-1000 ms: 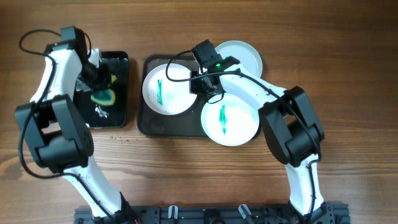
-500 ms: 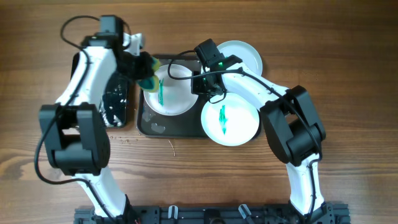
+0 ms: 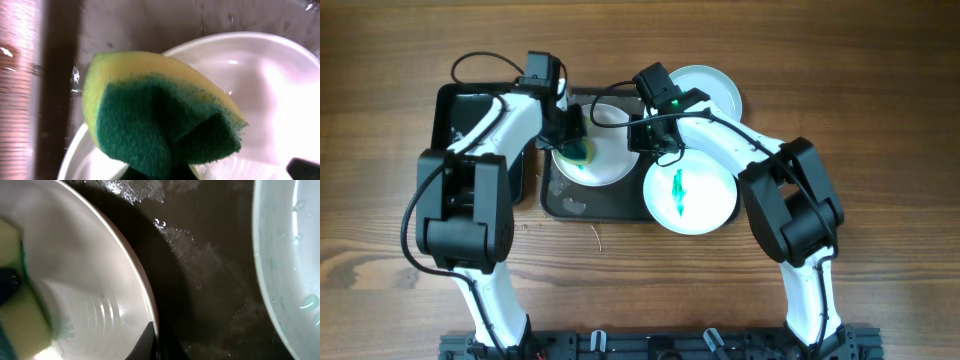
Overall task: Clean dirty plates on tray and stack at the side
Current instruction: 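Carry the sponge onto the left white plate held by right gripper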
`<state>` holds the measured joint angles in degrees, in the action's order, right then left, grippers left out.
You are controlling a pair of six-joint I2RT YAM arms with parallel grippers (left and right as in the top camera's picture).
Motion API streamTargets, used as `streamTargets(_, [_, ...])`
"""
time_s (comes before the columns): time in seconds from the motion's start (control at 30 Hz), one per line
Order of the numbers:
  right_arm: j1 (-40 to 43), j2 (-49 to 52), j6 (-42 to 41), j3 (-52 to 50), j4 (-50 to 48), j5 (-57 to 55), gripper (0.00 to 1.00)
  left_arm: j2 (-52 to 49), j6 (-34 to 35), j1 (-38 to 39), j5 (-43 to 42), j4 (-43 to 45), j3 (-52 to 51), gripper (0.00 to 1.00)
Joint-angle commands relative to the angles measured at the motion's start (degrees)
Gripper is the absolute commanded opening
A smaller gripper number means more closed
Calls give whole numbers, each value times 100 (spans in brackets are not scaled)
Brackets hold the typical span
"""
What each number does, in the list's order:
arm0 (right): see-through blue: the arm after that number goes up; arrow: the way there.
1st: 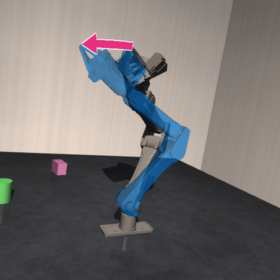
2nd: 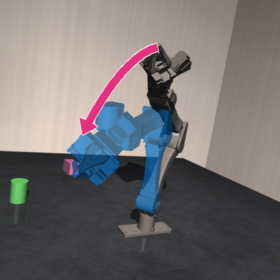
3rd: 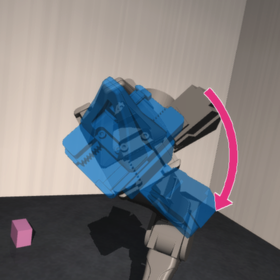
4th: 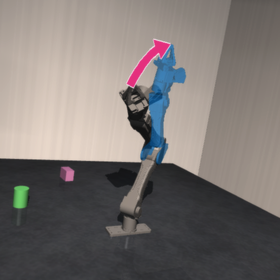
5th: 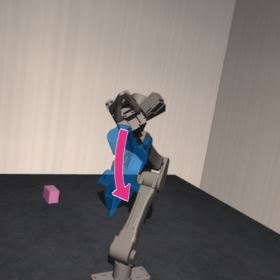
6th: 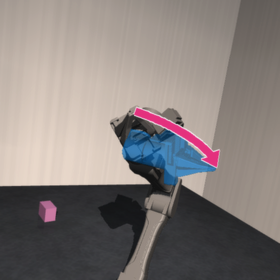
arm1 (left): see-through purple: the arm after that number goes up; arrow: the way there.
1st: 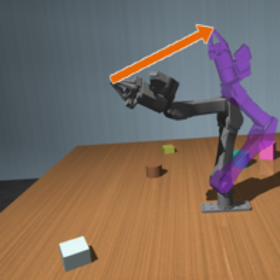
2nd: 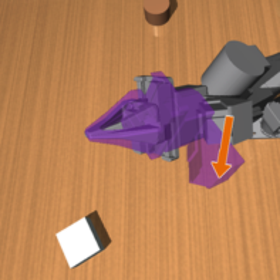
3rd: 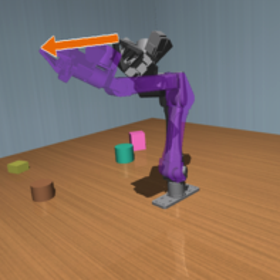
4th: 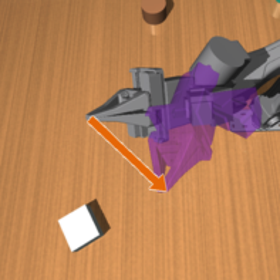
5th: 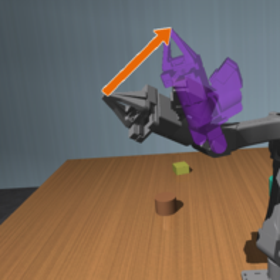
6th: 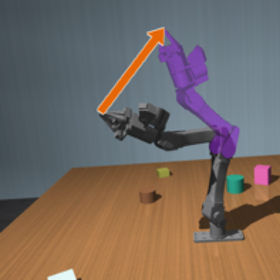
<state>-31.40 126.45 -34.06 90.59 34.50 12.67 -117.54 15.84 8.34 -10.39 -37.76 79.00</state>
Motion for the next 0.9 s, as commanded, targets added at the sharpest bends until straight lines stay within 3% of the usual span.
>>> streamTargets(0.0, [28,162,-48,-109,90,-59,4,-105,111,409,-98,-74,-439,4])
streamTargets(0.13, [28,162,-46,-109,90,-59,4,-114,103,649,-575,15,-839,4])
streamTargets(0.3, [28,162,-46,-109,94,-57,4,-103,-542,518,-2090,138,-905,4])
streamTargets(0.37, [28,162,-46,-109,105,-55,4,-103,-529,317,-2072,208,-874,4])
streamTargets(0.47, [28,162,-42,-109,120,-11,4,-101,-431,17,-1467,387,-841,4])
streamTargets(0.57, [28,162,-44,-111,160,9,4,-98,59,-293,138,833,-756,4])
streamTargets(0.87, [28,162,-61,-136,149,9,4,-101,457,-42,1919,1506,-756,4])
